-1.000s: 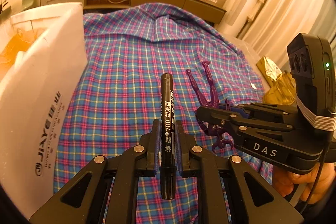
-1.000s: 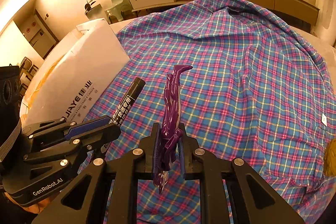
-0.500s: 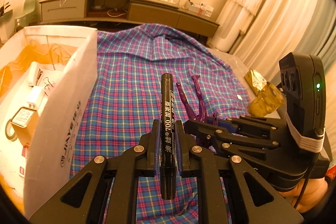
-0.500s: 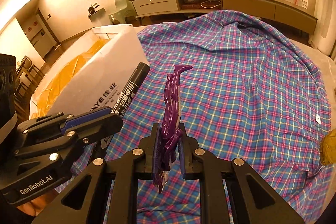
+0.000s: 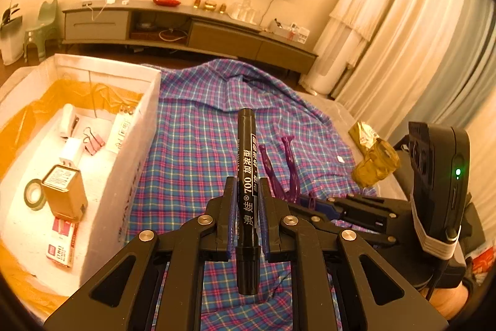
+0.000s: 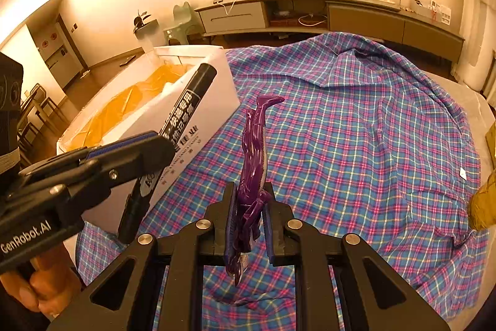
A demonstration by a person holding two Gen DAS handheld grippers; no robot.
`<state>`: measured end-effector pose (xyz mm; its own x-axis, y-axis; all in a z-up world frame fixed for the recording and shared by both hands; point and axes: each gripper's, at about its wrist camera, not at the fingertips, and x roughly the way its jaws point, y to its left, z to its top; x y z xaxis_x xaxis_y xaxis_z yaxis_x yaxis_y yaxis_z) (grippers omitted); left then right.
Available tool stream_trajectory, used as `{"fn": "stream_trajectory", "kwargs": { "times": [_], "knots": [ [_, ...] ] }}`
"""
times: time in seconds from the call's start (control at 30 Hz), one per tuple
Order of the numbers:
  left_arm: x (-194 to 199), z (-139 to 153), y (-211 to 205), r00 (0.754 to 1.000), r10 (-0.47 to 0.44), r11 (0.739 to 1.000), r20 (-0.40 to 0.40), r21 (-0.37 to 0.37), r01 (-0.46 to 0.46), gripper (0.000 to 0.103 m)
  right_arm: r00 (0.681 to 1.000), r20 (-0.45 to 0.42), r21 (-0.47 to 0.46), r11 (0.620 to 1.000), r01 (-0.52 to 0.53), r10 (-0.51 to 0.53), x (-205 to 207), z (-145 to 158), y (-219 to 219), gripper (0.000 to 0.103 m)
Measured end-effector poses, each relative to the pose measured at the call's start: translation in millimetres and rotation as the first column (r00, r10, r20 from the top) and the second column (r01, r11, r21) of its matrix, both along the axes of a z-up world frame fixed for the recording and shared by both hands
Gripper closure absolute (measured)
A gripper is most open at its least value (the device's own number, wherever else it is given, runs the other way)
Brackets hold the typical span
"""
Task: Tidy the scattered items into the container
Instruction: 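Carry the black marker and purple figure over the white box with both tools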
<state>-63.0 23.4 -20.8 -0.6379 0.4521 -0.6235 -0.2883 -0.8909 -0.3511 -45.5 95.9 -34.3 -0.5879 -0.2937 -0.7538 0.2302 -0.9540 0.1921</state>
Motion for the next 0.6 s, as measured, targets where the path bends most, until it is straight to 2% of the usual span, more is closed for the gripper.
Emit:
{"fn": "stream_trajectory", "kwargs": {
  "times": [0.6],
  "knots": [
    [24.1, 23.6, -40.7, 0.998, 0.034, 0.998, -0.060, 0.046, -0.031, 0.090, 0.999, -0.032, -0.052, 0.998, -0.023, 0.022, 26.4, 26.7, -31.3, 0.086]
  ]
}}
